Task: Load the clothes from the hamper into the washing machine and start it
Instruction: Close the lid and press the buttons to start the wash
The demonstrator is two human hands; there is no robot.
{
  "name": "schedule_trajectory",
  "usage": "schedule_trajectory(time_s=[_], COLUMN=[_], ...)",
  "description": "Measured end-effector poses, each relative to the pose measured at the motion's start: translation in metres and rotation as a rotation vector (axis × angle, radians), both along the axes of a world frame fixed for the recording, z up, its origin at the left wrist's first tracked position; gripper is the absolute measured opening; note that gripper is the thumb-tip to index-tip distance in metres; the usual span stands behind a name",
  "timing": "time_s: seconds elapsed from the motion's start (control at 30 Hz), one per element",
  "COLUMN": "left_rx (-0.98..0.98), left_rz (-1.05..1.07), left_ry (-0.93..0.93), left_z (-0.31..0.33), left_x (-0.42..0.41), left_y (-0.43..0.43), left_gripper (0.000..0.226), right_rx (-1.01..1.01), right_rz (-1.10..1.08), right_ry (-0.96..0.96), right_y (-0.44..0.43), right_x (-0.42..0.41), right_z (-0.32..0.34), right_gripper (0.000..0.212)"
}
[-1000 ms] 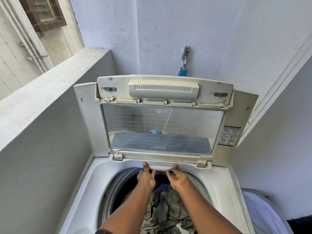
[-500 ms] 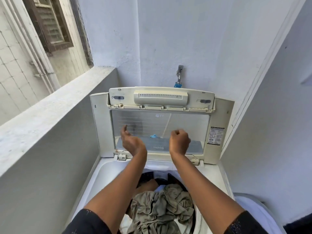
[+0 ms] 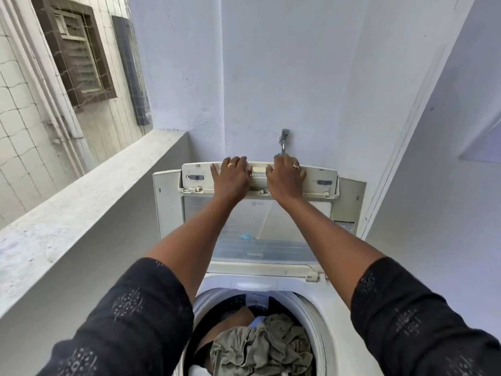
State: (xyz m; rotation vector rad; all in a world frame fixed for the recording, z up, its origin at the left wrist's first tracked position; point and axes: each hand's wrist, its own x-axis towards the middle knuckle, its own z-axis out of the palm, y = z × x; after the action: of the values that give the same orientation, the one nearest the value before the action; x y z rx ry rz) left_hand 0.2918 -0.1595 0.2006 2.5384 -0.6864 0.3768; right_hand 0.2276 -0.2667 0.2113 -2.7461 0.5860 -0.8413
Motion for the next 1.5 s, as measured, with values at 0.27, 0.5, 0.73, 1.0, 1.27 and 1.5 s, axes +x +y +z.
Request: schedule_trajectory(time_s=[0.27, 0.5, 0.73, 1.0, 1.27, 1.5], left_rx=[-0.035, 0.012, 0.21, 0.506, 0.61, 0.667], left_rz=[-0.031, -0.016, -0.065, -0.079, -0.248, -0.304], left_ry=[-0.146, -0.059, -0.034, 0.134, 0.41, 0.575], left_z=[0.001, 0.024, 0.036, 0.033, -0.021, -0.11], left_x=[-0.014, -0.034, -0.079, -0.159, -0.241, -0.276], left_y=[0.017, 0.028, 0.049, 0.081, 0.114, 0.139], left_gripper=[0.038, 0.044, 0.046, 0.044, 0.029, 0.034], right_rx=[-0.077, -0.067, -0.124, -0.055, 0.089, 0.204], right_rz=[0.029, 0.053, 0.141, 0.298, 0.49, 0.511], right_ry=[0.184, 0.31, 0.493, 0.603, 0.813, 1.025], right_y=[-0.001, 0.006, 0.012, 0.041, 0.084, 0.109], right_x=[-0.003, -0.029, -0.067, -0.14, -0.22, -0.266], right_z=[0.02, 0.031, 0.036, 0.015, -0.046, -0.129], right_gripper=[0.049, 0.048, 0.054, 0.054, 0.046, 0.032])
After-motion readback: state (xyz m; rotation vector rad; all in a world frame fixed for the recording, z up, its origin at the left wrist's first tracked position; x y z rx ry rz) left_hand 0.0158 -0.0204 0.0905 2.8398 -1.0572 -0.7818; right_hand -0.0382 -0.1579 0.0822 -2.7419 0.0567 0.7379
